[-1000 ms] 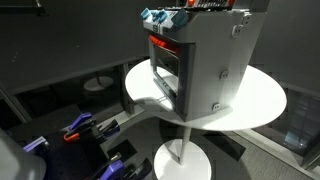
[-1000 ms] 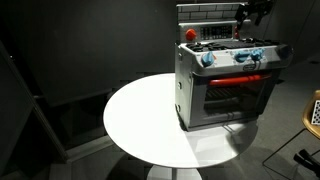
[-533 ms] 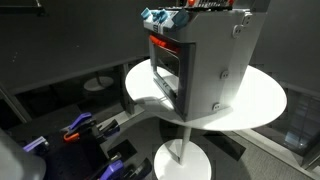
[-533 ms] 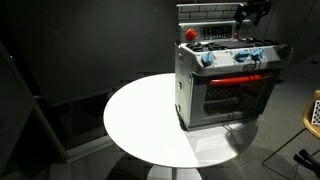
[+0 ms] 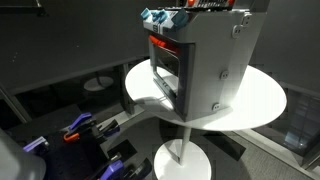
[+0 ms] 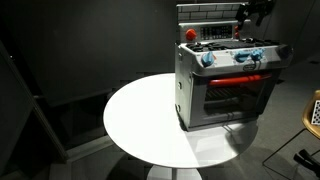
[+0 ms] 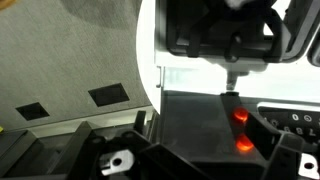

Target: Push the top right button on the toy stove

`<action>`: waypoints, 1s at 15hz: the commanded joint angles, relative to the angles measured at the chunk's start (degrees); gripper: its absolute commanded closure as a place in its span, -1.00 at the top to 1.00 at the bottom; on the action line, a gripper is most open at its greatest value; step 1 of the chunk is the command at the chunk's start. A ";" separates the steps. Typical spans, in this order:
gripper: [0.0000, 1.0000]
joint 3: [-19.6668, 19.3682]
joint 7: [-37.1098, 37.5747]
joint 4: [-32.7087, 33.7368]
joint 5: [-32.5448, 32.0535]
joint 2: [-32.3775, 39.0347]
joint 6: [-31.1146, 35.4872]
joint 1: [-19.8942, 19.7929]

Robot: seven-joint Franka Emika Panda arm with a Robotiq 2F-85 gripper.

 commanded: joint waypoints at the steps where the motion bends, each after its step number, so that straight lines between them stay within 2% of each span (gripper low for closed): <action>1: 1.00 -0.48 -0.43 1.07 2.66 -1.54 -6.68 0.53; 8: 1.00 -0.24 -1.01 -1.13 7.40 -6.03 -17.76 0.44; 12: 1.00 -0.03 -1.87 -4.83 9.00 -10.49 -22.08 0.70; 15: 1.00 0.26 -5.15 -9.70 8.55 -15.20 -23.02 1.03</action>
